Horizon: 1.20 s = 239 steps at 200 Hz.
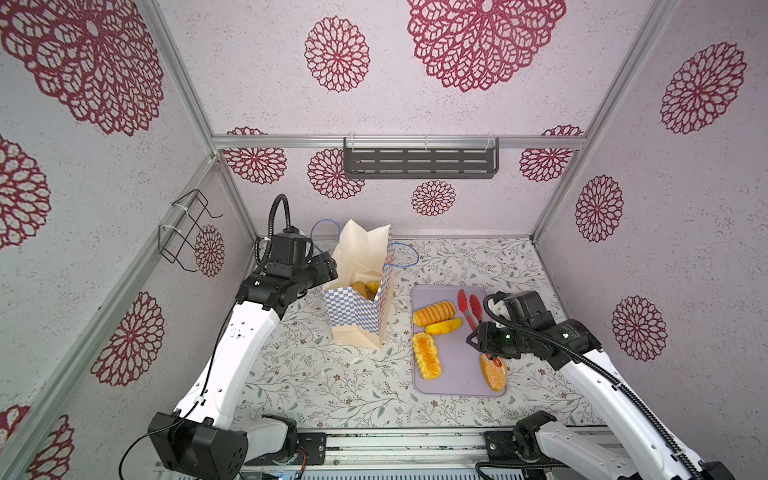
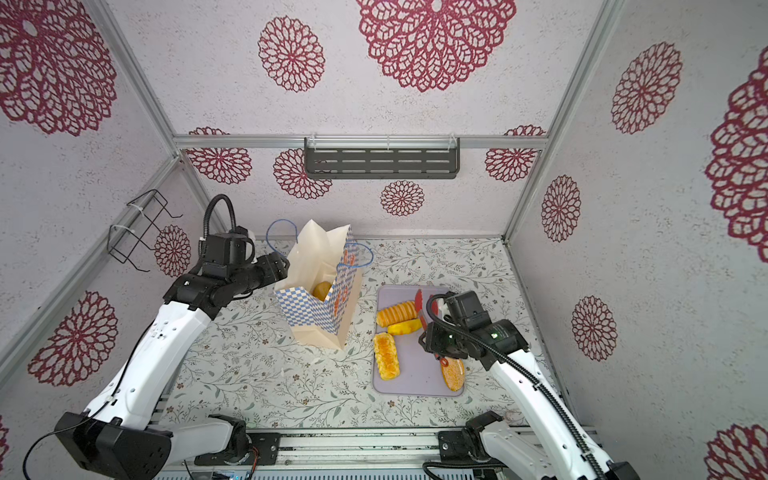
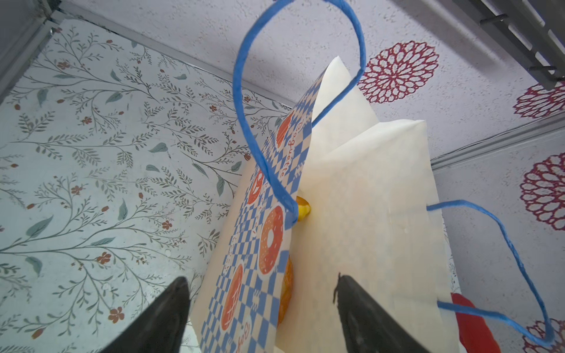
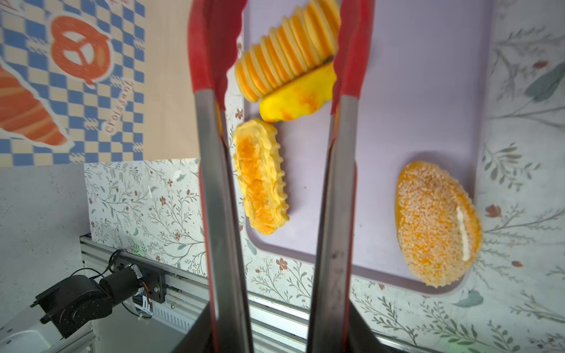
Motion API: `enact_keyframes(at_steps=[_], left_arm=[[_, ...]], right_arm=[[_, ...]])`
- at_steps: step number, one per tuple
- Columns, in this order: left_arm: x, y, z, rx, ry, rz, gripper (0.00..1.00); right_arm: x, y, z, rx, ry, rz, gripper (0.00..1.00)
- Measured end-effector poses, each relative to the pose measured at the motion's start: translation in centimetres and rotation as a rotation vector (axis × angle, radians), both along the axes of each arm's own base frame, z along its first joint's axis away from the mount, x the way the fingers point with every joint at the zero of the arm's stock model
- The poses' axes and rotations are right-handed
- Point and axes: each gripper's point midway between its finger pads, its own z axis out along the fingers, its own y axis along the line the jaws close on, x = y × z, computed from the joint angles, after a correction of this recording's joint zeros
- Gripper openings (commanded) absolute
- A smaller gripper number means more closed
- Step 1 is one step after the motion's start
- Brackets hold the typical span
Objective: Place the fake bread into the paper bag
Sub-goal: 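Lower the open tongs around the ridged yellow bun with the right gripper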
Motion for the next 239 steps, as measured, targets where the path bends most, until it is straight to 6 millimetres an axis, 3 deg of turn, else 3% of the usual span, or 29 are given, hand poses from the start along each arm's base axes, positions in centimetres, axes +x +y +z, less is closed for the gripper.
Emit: enact_keyframes(at_steps=[47,88,186,239], left_arm=[[-1.4,-0.4,0.2,0.06,0.006,0.001,0.94],[-2.0,-0.2,0.4,0.098,0.004,0.01,0.94],[-1.9,0.0,0.4,0.104,0.001,0.016,0.94],[-1.9,0.0,0.2,0.104,0.003,0.017,0.94]], right_arm=[[-1.5,0.6,-3.0,0.058,0.081,-0.008,0.48],[-2.3,1.0,-5.0,0.093,0.145,-0.017,0.53],[-1.5,1.9,-6.4,0.202,0.198,-0.086,0.55],[-0.3,2.6,-6.2,0.27,0.211,-0.103,0.54]])
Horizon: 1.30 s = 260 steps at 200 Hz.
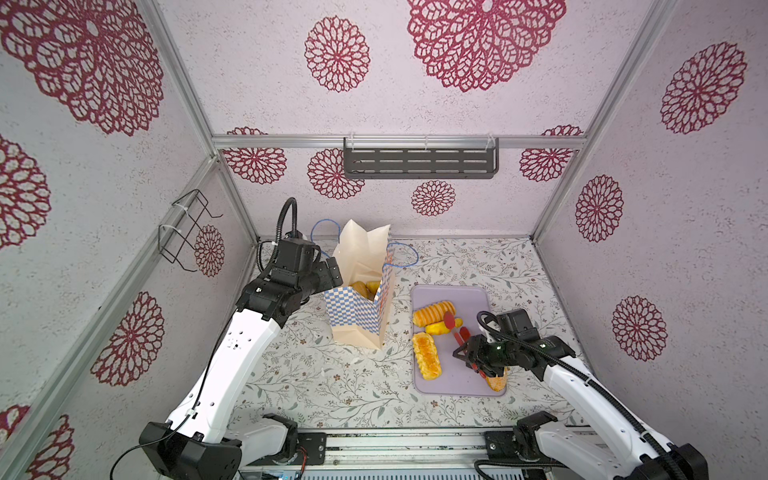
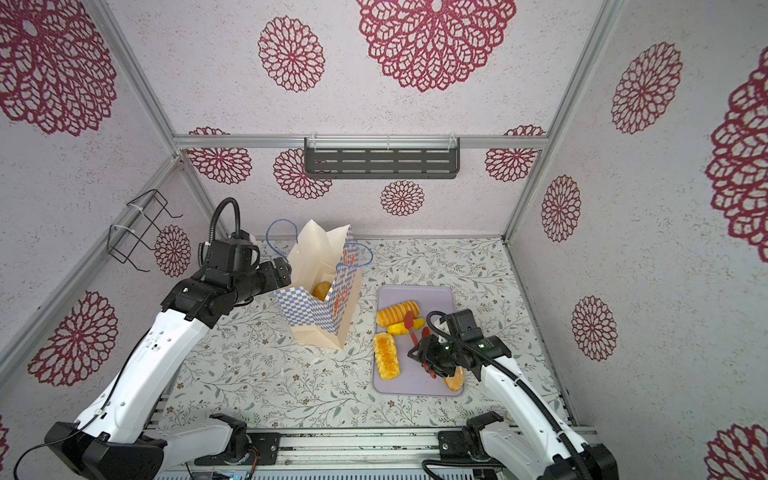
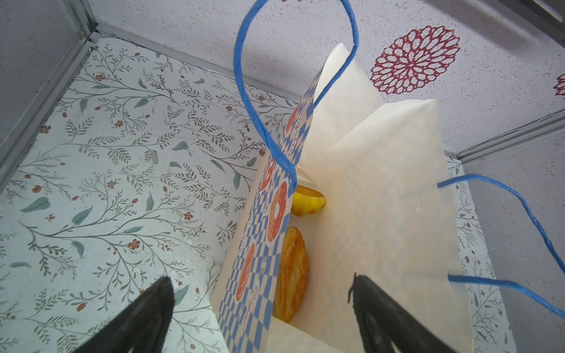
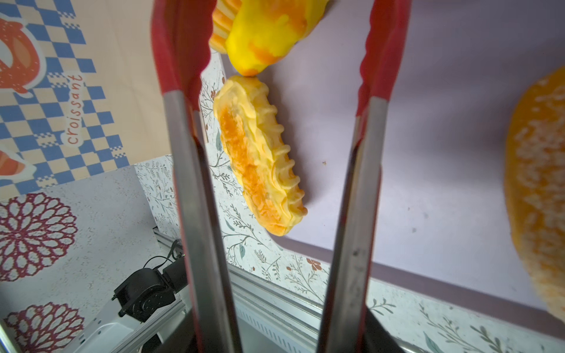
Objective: Place the fake bread into the paper bag
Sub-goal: 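Lower the open tongs around the ridged yellow bun with the right gripper, then squeeze the tongs on the ridged yellow bun and lift it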
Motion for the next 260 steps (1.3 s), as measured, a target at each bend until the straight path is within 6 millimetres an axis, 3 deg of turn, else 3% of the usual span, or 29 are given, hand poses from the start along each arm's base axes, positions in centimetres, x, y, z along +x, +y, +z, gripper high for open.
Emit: enact_keyframes(at_steps=[136,195,260], left_arm=[[0.1,-0.2,-0.5,-0.008,0.005,-0.002,0.94],[0.1,-0.2,-0.5,-0.01,0.006,0.0,0.94],[0.1,-0.2,-0.5,-0.01,0.006,0.0,0.95]], right_arm=[[1.7,0.1,-1.4,0.065,0.055,-0.027,0.51],[2.4,0.0,-2.1,0.065,0.063,-0.035,0.38],[2.1,-1.7,-1.6,0.05,0.054,-0.073,0.3]])
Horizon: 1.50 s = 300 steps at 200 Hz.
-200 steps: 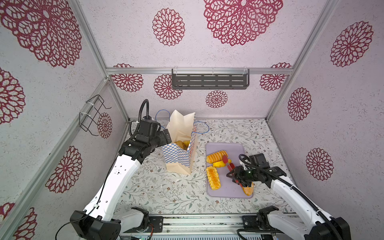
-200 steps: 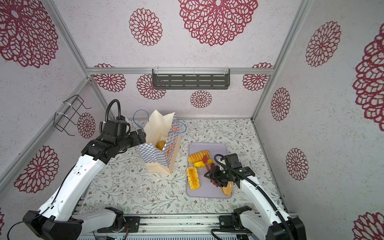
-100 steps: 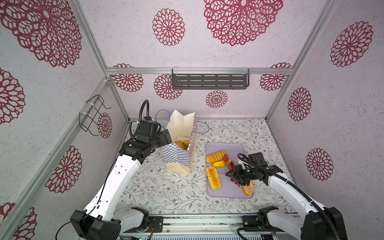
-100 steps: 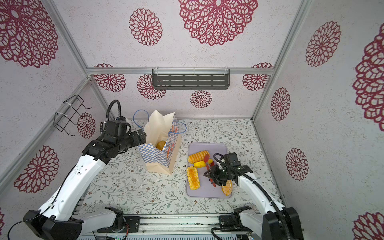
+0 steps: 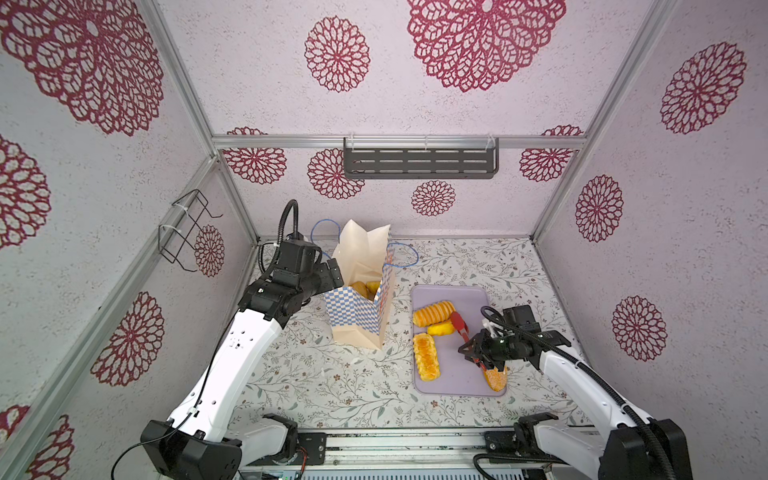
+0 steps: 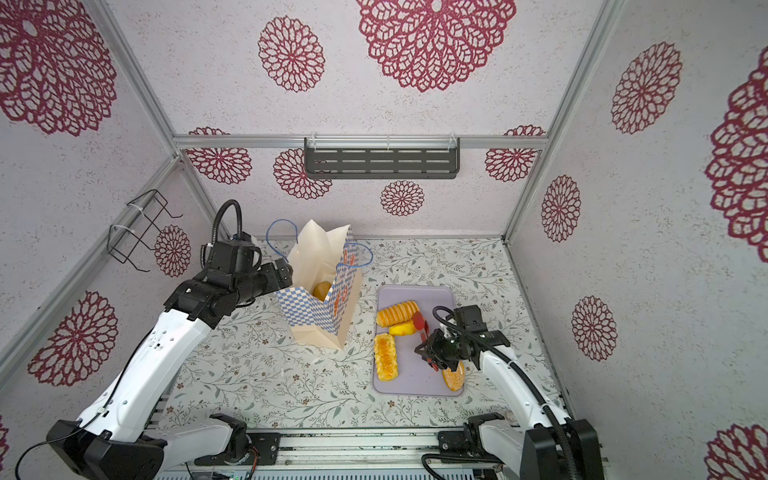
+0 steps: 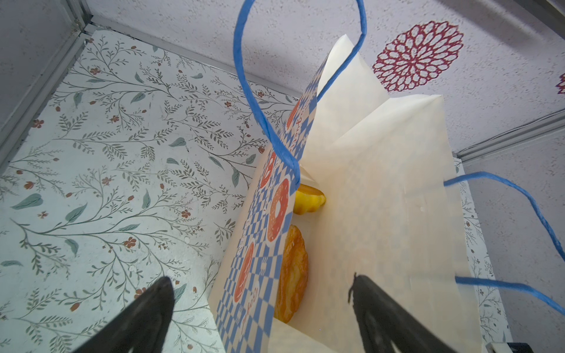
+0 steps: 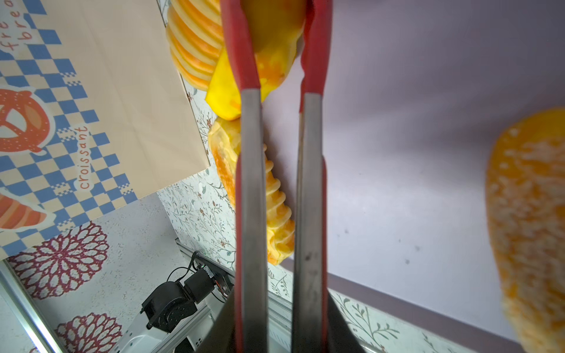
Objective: Place the fake bread into the paper bag
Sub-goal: 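Squeeze the tongs on the ridged yellow bun and lift it, then carry the yellow bun in the tongs over the bag opening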
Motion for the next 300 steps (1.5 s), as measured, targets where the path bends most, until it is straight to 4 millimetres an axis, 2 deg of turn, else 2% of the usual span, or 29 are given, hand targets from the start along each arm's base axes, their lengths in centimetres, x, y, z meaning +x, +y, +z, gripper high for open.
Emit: enact_keyframes(at_steps=[55,78,119,160,197,222,266,300], left_arm=[[0.2,-0.1,-0.4,0.005,0.012,-0.001,0.92],[0.3,-0.2,-0.8,0.007,0.022,-0.005,0.87],[0.7,-0.4,-1.5,0.013,0.043,-0.011,0.69],[0.8,-0.5,-1.9,0.018,0.053,-0.014,0.5],[1.0,-0.5,-2.2,0.023,0.06,-0.018,0.29],[1.1,-0.6,-2.5,0.024,0.068,-0.017,0.19],[1.2,-0.6,-2.4,0.022,0.065,-0.017,0.11],[1.2,-0.8,-2.4,0.014,0.066,-0.019,0.11]], right_arm=[[-0.7,-1.5,0.9,-0.012,-0.015,-0.043,0.27],[-0.8,-1.9,1.2,-0.017,-0.015,-0.052,0.25],[-0.4,-2.5,2.6,-0.029,-0.052,-0.065,0.23],[0.6,-3.1,5.1,-0.067,-0.125,-0.069,0.22],[1.4,-3.7,7.9,-0.112,-0.204,-0.057,0.2],[2.3,-4.0,10.6,-0.137,-0.282,-0.055,0.19],[5.2,-3.7,16.3,-0.111,-0.455,-0.07,0.18],[8.0,-1.9,20.6,-0.036,-0.584,-0.079,0.17]])
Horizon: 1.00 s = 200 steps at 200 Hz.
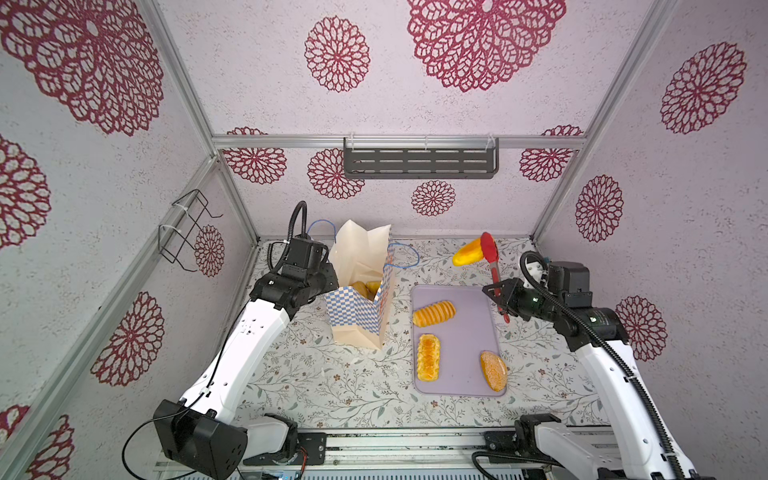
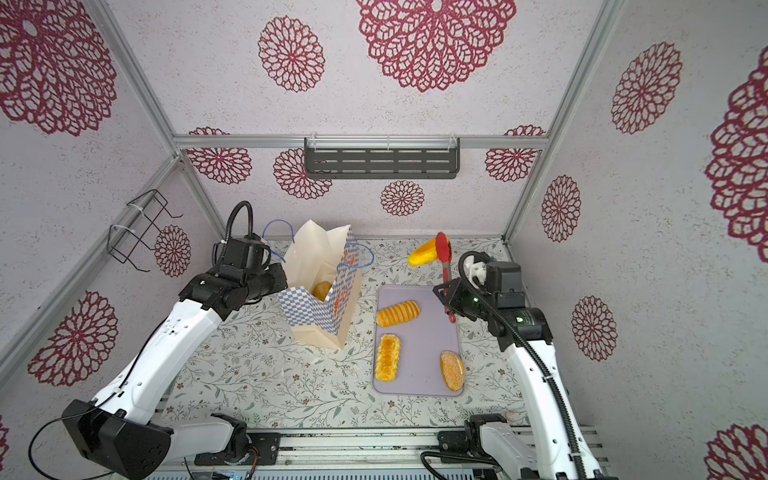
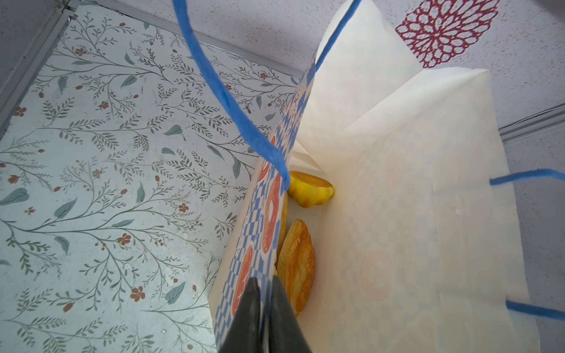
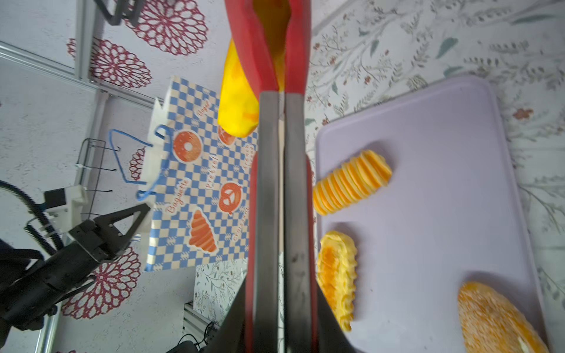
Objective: Place the fake bread into the paper bag
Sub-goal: 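Carry the yellow bun in the tongs over the bag opening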
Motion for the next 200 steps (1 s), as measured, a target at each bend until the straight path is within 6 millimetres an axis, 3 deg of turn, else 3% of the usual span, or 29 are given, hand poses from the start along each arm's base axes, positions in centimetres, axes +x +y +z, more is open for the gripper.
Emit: enact_keyframes(at_steps=[40,73,159,200], left_arm=[[0.2,-0.2,0.1,-0.011,-0.004,-0.005,0.1],[0.2,-0.3,0.2,-0.018,-0.009,-0.004,0.1],[0.4,-0.4,0.1,-0.022,-0.008,-0.004,0.1],[0.4,-0.4,0.0,-0.026,-0.007,-0.001,0.1]], right_arm=[[2.1,5.0,6.0,0.046,-0.154,0.126,0.17],[2.7,8.9,8.1,0.065,-0.207,0.221,0.17],[3.8,17.5,6.5,-0.053,-0.18,0.385,0.17],[3.8,19.6,4.0,-0.166,-0.14,0.428,0.19]])
